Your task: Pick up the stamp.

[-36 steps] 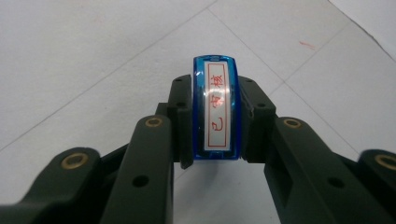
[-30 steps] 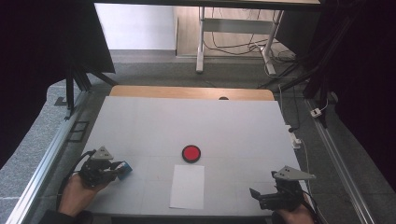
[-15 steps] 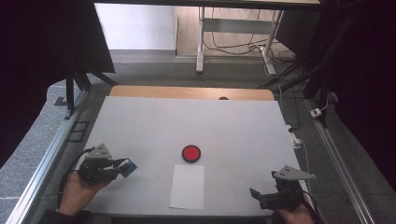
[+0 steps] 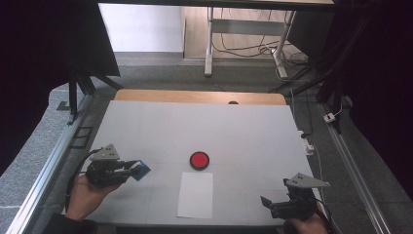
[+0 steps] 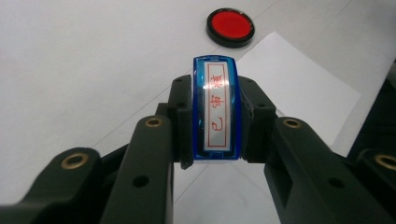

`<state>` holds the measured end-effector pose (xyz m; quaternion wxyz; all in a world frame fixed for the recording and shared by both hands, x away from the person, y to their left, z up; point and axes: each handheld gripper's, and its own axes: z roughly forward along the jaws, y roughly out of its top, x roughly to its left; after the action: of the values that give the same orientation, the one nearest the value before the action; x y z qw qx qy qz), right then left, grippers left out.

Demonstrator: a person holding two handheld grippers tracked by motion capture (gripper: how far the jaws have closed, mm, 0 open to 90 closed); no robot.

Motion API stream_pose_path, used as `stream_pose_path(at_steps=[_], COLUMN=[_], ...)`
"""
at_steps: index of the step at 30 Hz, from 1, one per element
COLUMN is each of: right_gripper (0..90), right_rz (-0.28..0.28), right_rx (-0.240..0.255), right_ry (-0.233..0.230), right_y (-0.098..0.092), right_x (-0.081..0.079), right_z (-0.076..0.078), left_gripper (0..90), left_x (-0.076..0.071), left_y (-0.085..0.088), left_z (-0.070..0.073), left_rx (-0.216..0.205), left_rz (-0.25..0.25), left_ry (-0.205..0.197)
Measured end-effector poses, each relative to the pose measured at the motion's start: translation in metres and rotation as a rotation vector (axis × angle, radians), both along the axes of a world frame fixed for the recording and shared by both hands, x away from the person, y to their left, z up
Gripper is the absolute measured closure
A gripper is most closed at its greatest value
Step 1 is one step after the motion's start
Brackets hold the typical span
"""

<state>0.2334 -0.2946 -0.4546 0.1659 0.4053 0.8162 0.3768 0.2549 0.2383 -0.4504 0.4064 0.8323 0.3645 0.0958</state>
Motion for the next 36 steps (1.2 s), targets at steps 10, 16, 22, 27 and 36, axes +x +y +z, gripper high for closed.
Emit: stream_pose_path(at_steps=[10,16,22,27,36], right_gripper=[0.0,0.0,0.0,0.0,0.0], right_rz=[-0.001,-0.001,0.002,0.004,0.006], right_rx=[0.003,0.003,0.006,0.006,0.005], right_ry=[-0.001,-0.001,-0.002,-0.004,-0.005], right_y=[0.000,0.000,0.000,0.000,0.000], right_x=[0.000,0.000,0.000,0.000,0.000], right_z=[0.000,0.000,0.000,0.000,0.000], left_gripper=[69.7,69.7,69.7,69.7,69.7], left_x=[0.006,0.013,0.018,0.023,0.031], left_y=[-0.015,-0.029,-0.045,-0.057,-0.072], left_z=[0.012,0.017,0.021,0.022,0.023], left_rx=[-0.003,-0.009,-0.027,-0.041,-0.076], left_rz=[-0.034,-0.071,-0.115,-0.151,-0.202], left_ry=[-0.047,-0.071,-0.077,-0.073,-0.054])
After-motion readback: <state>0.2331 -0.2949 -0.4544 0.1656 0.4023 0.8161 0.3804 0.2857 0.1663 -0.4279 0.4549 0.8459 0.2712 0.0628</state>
